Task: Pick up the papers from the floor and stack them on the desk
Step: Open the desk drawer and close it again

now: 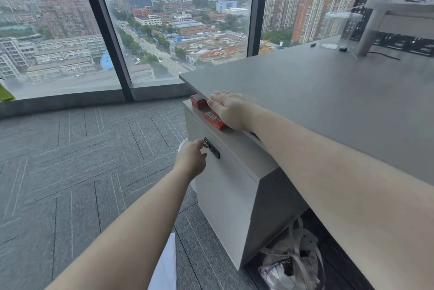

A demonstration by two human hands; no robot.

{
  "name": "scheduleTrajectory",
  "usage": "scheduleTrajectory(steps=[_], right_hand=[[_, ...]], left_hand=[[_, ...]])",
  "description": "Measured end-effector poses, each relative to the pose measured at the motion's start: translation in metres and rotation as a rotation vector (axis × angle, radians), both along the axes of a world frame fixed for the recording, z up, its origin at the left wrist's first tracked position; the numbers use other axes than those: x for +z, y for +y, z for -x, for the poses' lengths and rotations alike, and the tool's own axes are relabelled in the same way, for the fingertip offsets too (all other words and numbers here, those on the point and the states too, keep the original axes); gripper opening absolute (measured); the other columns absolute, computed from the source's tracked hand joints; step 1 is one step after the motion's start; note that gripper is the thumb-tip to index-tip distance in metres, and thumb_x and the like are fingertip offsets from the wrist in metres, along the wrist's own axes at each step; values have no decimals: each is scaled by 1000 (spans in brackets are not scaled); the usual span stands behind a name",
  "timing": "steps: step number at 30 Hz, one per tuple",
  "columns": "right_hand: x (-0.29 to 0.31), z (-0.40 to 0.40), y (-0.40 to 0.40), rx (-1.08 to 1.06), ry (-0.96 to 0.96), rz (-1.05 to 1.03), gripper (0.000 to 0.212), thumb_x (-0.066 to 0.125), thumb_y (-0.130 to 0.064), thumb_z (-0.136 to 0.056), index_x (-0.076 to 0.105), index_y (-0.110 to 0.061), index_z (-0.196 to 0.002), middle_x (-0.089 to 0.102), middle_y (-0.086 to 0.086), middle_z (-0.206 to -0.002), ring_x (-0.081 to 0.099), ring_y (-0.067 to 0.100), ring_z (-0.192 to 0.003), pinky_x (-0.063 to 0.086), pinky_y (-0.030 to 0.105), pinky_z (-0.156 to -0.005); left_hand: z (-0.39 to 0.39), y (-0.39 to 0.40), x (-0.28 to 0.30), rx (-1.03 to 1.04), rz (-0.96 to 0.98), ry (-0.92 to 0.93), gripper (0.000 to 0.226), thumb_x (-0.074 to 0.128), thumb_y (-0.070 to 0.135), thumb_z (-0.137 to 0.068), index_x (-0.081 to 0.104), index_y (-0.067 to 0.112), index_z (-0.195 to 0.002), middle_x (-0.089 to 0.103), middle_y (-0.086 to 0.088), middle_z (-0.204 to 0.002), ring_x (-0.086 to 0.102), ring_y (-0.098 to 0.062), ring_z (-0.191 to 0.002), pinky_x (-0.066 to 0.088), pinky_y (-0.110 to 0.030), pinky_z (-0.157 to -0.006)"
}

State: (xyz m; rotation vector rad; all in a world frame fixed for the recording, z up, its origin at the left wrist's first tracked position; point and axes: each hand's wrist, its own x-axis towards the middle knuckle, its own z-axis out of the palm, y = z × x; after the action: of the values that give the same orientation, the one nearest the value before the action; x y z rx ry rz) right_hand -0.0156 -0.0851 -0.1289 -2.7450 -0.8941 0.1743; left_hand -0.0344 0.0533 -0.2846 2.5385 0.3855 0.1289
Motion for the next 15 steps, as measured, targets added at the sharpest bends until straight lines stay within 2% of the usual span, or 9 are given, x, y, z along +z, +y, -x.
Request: scheduleTrajectory(steps=[3, 7, 10, 12, 15], right_hand=[[0, 1, -1, 6, -11, 0, 54, 18, -42, -101, 33, -17, -147, 23, -4, -159, 17, 13, -147, 11, 30, -117], [0, 1, -1, 7, -16, 1, 55, 18, -43, -101, 36, -16, -146, 26, -2, -159, 20, 14, -147, 13, 31, -117], [0, 1, -1, 8, -14, 0, 56, 18, -44, -101, 39, -15, -143, 30, -1, -157, 22, 15, -146, 14, 31, -116], [0, 1, -1, 0, -15, -2, 56, 18, -44, -100, 42, -15, -141, 32, -1, -156, 25, 16, -145, 16, 31, -116], [0, 0, 0, -12, -26, -5, 56, 19, -45, -100, 43, -14, -140, 34, 0, -155, 26, 17, -144, 17, 31, -115]], left_hand=[[-4, 5, -2, -67, -214, -49, 37, 52, 21, -92, 57, 15, -128, 63, -7, -120, 58, -26, -113, 48, -36, -86], [-10, 3, -5, -63, -341, -114, 27, 45, 21, -95, 67, 11, -108, 66, -10, -103, 62, -31, -99, 37, -29, -67], [-12, 4, -9, -42, -302, -124, 26, 41, 15, -95, 65, 6, -97, 65, -13, -99, 60, -33, -94, 35, -31, -65], [-12, 0, -8, -12, -189, -128, 29, 39, 18, -97, 62, 0, -91, 65, -17, -98, 57, -35, -94, 32, -32, -67], [-12, -6, -6, -16, -135, -130, 25, 35, 18, -97, 51, 7, -82, 60, -16, -92, 51, -33, -85, 29, -32, -70]])
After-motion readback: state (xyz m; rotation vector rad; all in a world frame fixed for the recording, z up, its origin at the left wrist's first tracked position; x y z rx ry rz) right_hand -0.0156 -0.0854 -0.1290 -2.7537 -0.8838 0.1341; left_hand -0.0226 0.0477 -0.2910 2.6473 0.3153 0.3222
